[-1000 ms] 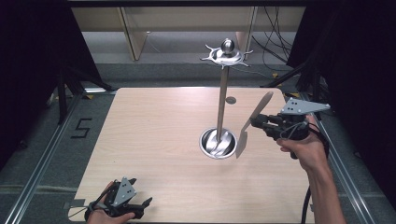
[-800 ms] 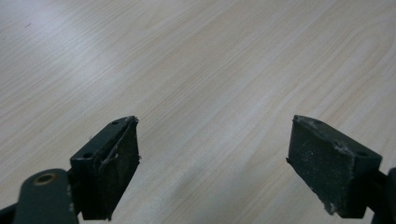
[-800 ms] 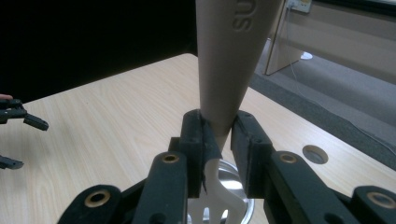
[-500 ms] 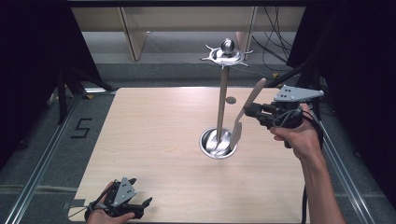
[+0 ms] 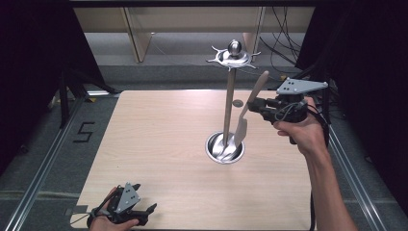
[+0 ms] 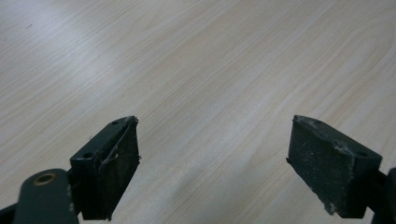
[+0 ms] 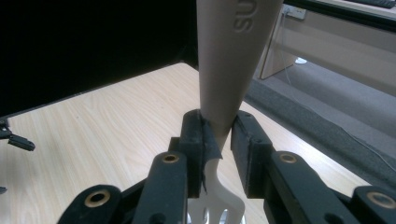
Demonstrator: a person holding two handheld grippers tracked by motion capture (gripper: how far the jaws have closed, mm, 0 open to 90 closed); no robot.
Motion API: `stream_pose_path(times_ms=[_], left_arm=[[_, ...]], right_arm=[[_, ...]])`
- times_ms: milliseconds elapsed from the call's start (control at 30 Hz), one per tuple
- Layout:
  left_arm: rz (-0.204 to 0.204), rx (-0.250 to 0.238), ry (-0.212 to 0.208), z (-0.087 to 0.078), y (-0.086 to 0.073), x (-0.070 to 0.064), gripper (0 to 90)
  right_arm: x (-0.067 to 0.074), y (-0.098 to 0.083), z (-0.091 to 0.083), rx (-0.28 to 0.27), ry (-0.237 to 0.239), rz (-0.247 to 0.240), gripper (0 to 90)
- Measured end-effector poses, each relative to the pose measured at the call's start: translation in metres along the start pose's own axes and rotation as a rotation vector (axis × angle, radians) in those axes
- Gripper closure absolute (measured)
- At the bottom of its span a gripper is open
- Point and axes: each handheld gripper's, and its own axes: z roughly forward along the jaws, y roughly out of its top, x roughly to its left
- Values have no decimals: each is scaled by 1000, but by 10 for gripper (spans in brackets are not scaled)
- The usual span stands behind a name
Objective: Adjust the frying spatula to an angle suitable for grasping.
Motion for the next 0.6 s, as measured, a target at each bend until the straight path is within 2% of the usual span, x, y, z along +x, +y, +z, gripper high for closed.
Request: stream_pose_path(times_ms=[33, 100, 133, 200, 233, 333, 367, 400, 433, 500, 533, 600], left_arm=[[0, 0, -1, 0, 0, 0, 159], [1, 1, -2, -1, 0, 0, 159], [1, 2, -2, -1, 0, 0, 159], [0, 1, -3, 0, 0, 0, 159], [0, 1, -3, 0, 0, 0, 159], [0, 0, -4, -1, 0, 0, 159], [1, 1, -3, -1, 0, 0, 159], [1, 1, -2, -1, 0, 0, 159], [0, 1, -3, -1, 0, 0, 159], [1, 2, -4, 0, 0, 0, 159], [2, 2, -3, 0, 0, 0, 159], [1, 0, -3, 0, 0, 0, 159]], right_arm=[[1, 1, 2, -17, -18, 3, 755], [-1, 3, 1, 0, -10, -11, 755], [0, 4, 2, 7, -5, -2, 755], [0, 5, 4, -11, -20, -2, 755], [-2, 6, 3, 4, -10, -14, 755], [-1, 7, 5, 2, -13, 8, 755], [-3, 8, 5, 10, -12, -8, 755], [-2, 9, 5, 21, -11, 8, 755], [-4, 9, 6, 19, -14, -6, 755], [-2, 9, 9, 2, -23, 8, 755], [-3, 10, 9, -1, -29, -6, 755], [-2, 11, 10, 12, -7, -2, 755]])
